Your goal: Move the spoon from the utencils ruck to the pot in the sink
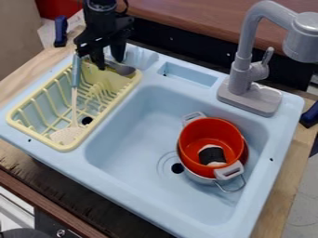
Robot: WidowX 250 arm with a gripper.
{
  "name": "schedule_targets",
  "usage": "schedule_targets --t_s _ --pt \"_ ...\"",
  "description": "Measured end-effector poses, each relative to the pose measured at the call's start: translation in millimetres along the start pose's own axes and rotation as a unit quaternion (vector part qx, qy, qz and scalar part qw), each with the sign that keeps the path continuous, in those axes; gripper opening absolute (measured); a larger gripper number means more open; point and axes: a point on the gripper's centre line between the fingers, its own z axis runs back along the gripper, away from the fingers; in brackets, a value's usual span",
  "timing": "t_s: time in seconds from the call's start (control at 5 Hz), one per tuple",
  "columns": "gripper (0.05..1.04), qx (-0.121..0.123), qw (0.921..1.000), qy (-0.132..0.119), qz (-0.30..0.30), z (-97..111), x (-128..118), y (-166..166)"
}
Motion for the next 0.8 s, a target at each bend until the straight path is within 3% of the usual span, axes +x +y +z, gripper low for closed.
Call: schedule_targets --t_s 0.2,0.4,0.6,0.8 --pt "0.203 -0.008 0.9999 -0.008 -0.005 -2 -1 -1" --pt "0.15 -0.014 0.9998 -0.012 -0.004 -3 -1 -3" --pt "0.149 -0.021 0.9998 0.0 0.0 0 -2 -3" --pt "0.148 -0.015 0.9988 0.035 -0.031 5 -11 5"
